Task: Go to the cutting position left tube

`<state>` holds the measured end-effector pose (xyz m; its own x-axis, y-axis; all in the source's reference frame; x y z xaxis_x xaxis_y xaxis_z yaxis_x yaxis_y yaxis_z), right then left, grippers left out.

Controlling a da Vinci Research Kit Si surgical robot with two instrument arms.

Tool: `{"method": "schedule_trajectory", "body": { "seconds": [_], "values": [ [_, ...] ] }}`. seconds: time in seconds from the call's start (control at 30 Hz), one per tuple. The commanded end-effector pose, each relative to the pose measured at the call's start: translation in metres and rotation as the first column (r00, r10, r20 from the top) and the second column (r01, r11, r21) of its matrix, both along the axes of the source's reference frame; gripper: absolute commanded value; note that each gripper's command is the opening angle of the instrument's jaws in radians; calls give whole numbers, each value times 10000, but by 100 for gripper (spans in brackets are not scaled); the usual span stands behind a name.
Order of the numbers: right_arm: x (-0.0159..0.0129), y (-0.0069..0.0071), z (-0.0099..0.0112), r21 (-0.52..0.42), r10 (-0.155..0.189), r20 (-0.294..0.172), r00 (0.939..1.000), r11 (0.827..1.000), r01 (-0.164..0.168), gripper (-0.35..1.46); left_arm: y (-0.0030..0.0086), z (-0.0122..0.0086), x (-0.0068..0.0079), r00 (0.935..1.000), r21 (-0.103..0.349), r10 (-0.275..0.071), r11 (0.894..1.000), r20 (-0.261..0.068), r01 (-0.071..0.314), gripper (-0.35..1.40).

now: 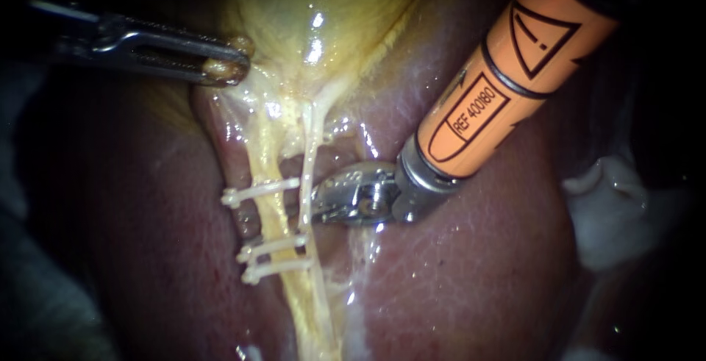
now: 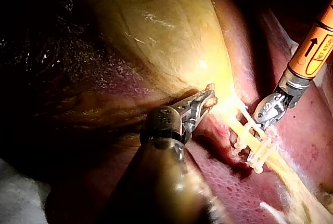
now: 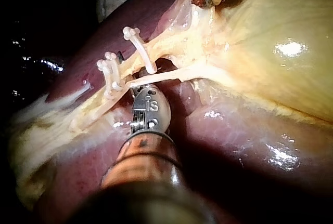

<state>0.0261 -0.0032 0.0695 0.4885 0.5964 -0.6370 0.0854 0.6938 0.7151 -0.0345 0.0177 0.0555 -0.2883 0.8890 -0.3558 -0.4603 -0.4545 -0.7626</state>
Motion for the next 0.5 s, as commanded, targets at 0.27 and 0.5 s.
{"method": "schedule_trajectory", "body": {
  "seconds": [0.27, 0.5],
  "values": [
    [-1, -1, -1, 2, -14, -11, 10000, 10000, 14, 105, 0, 0, 0, 10000, -2, 2, 10000, 1, -2, -35],
    [-11, -2, -1, -82, 82, 39, 10000, 9999, -82, 126, 0, -1, 1, 10000, -1, 5, 10000, 3, -5, -35]
  ]
}}
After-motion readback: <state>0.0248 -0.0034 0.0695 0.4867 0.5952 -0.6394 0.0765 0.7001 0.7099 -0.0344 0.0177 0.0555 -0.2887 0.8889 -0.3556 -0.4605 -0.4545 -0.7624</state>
